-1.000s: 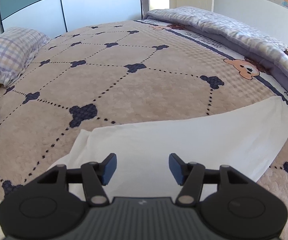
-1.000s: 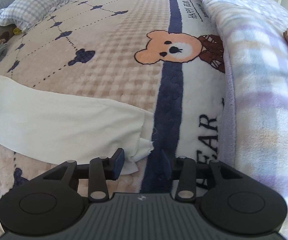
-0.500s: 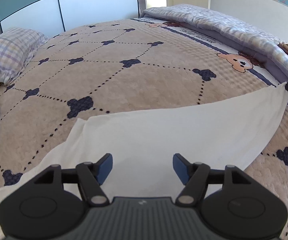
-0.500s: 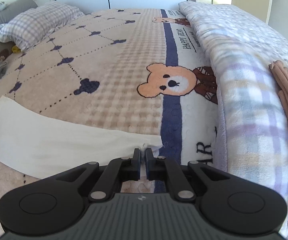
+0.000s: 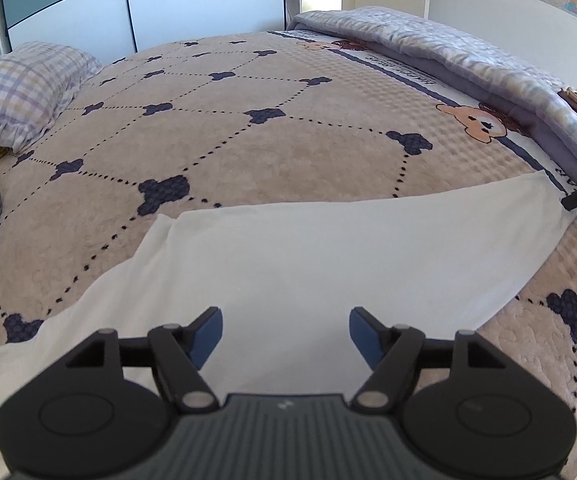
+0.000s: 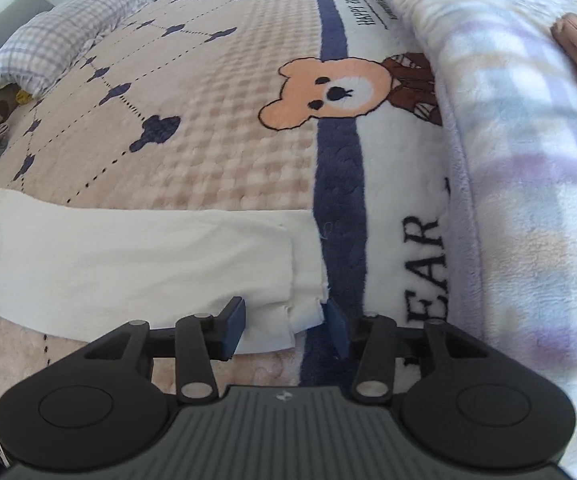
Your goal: Fold clothes
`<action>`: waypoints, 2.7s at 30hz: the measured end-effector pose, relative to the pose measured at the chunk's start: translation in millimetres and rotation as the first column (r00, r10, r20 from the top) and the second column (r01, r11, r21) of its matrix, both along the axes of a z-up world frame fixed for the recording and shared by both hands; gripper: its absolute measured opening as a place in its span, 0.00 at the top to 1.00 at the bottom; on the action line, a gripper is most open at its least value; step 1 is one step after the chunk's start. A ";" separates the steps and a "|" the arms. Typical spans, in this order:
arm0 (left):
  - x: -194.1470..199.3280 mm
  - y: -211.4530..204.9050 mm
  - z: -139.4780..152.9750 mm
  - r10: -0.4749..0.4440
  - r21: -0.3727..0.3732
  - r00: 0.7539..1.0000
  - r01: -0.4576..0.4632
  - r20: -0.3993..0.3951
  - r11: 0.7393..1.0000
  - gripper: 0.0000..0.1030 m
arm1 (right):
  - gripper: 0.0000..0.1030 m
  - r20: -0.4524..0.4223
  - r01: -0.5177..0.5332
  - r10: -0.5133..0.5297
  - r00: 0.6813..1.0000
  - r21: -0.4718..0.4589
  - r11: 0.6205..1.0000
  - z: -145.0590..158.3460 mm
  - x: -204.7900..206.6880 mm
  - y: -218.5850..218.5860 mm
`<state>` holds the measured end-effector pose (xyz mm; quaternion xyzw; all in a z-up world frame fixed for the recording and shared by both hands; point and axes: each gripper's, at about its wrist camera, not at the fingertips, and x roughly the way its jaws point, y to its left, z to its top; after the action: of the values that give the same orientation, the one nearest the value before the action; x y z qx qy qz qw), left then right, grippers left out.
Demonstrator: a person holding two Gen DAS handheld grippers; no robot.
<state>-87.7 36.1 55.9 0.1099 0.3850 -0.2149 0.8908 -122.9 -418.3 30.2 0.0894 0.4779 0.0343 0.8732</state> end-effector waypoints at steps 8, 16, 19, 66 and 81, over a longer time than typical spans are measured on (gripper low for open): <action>-0.3 2.5 3.8 0.001 -0.011 1.000 -0.001 0.010 1.000 0.27 | 0.56 0.200 -0.118 0.082 0.976 0.174 0.978 41.4 -16.8 10.8; -0.9 4.2 2.5 0.006 -0.005 1.000 -0.006 0.008 1.000 0.26 | 0.54 0.025 0.086 -0.086 0.996 0.016 0.996 9.8 3.4 -7.7; -0.5 4.4 3.6 0.007 -0.009 1.000 -0.007 0.008 1.000 0.25 | 0.55 -0.005 0.034 -0.033 0.999 0.105 0.994 -2.9 2.6 -12.2; -35.7 261.1 24.6 0.662 -0.307 0.744 -0.652 -0.087 0.693 0.11 | 0.99 0.062 0.087 -0.072 0.995 -0.288 0.954 9.4 7.4 24.3; -28.0 254.4 1.3 0.649 -0.267 0.738 -0.673 -0.182 0.690 0.74 | 0.55 0.065 0.112 -0.106 0.992 -0.092 0.989 16.3 -8.9 14.2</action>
<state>-115.7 290.5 57.2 -0.1877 0.3916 0.0576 0.8989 -131.8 -404.1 46.6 0.0724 0.4471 -0.0338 0.8909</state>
